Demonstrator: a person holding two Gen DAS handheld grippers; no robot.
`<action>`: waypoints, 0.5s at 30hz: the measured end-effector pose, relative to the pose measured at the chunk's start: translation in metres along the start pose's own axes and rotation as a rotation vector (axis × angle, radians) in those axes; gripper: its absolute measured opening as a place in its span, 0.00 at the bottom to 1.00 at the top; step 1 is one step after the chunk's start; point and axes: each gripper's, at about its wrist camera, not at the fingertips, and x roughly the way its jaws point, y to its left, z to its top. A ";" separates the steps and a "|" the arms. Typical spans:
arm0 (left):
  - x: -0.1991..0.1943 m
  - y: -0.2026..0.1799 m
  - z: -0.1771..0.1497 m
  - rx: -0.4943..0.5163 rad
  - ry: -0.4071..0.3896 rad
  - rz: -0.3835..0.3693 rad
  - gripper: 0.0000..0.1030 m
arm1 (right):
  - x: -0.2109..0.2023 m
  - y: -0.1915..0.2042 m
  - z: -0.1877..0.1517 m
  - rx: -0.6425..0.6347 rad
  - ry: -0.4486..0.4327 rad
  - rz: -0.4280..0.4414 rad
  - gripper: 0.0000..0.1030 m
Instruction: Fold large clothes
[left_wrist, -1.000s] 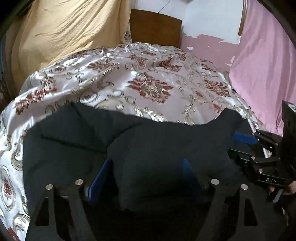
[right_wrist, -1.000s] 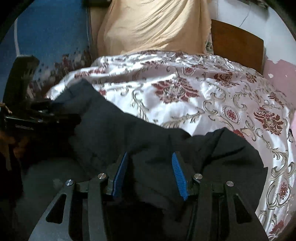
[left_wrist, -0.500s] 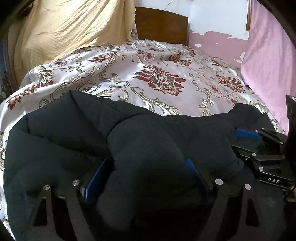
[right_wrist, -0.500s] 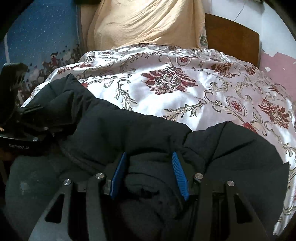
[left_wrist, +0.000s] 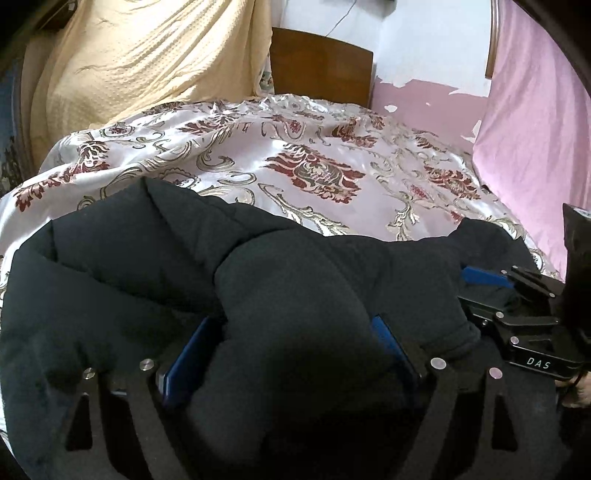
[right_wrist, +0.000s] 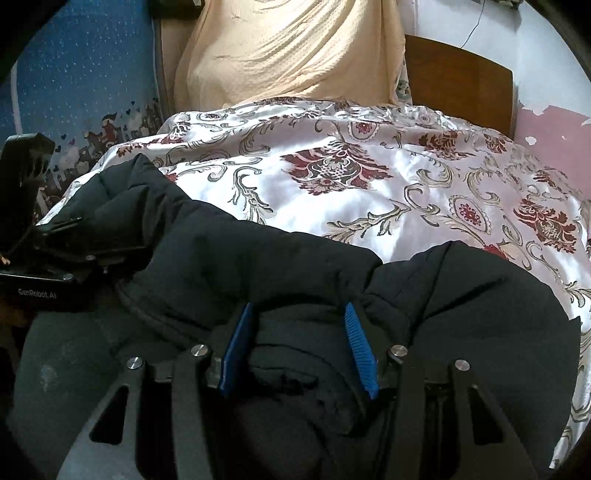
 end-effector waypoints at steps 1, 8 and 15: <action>-0.001 0.000 0.000 -0.002 -0.005 -0.008 0.86 | -0.001 0.000 0.000 0.000 -0.005 0.000 0.46; -0.017 0.005 -0.008 -0.029 -0.046 -0.119 0.97 | -0.018 -0.003 -0.005 0.031 -0.060 -0.011 0.70; -0.049 0.006 -0.020 -0.094 -0.057 -0.104 0.97 | -0.035 -0.008 -0.015 0.089 -0.030 -0.004 0.83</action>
